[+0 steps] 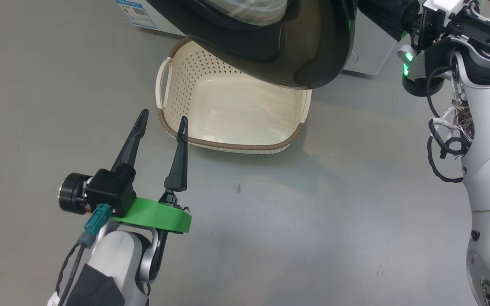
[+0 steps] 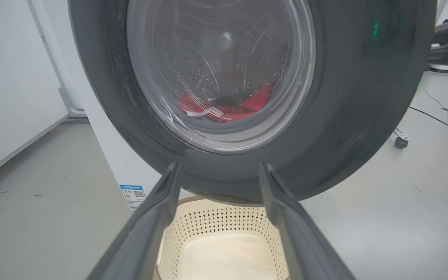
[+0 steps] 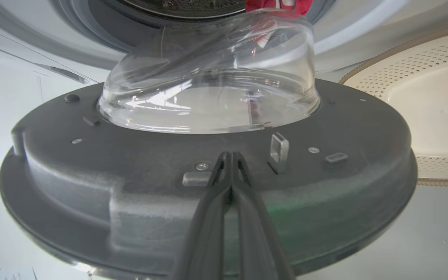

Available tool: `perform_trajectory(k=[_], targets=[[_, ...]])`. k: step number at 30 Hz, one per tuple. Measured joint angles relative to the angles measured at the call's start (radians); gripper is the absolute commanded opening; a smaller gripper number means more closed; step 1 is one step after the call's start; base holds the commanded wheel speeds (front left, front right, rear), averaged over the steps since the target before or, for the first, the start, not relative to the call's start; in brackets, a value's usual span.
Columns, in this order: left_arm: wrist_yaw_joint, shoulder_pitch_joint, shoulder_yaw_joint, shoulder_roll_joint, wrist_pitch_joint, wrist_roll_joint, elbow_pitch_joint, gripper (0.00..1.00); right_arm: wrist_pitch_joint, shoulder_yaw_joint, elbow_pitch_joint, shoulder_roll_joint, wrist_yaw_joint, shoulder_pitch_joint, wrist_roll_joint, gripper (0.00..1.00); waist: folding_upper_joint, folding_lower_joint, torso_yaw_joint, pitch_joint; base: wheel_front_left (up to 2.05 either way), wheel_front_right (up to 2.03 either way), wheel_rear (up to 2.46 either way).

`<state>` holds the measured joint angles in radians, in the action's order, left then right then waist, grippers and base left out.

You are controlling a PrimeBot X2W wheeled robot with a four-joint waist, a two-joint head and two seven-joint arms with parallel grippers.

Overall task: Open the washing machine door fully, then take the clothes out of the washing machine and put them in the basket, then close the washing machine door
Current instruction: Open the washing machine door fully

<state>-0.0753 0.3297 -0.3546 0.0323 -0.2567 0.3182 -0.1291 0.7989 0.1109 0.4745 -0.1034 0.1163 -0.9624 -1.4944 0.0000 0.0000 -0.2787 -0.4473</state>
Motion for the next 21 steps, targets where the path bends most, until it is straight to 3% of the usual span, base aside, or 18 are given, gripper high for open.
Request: perform_trajectory(k=[21], targets=[[0.0, 0.0, 0.0, 0.0, 0.0, 0.0, -0.01, 1.0, 0.095, 0.102, -0.011, 0.024, 0.002, 0.063, -0.046, 0.0, 0.0, 0.0, 0.013, 0.041, 0.0, 0.0, 0.0]])
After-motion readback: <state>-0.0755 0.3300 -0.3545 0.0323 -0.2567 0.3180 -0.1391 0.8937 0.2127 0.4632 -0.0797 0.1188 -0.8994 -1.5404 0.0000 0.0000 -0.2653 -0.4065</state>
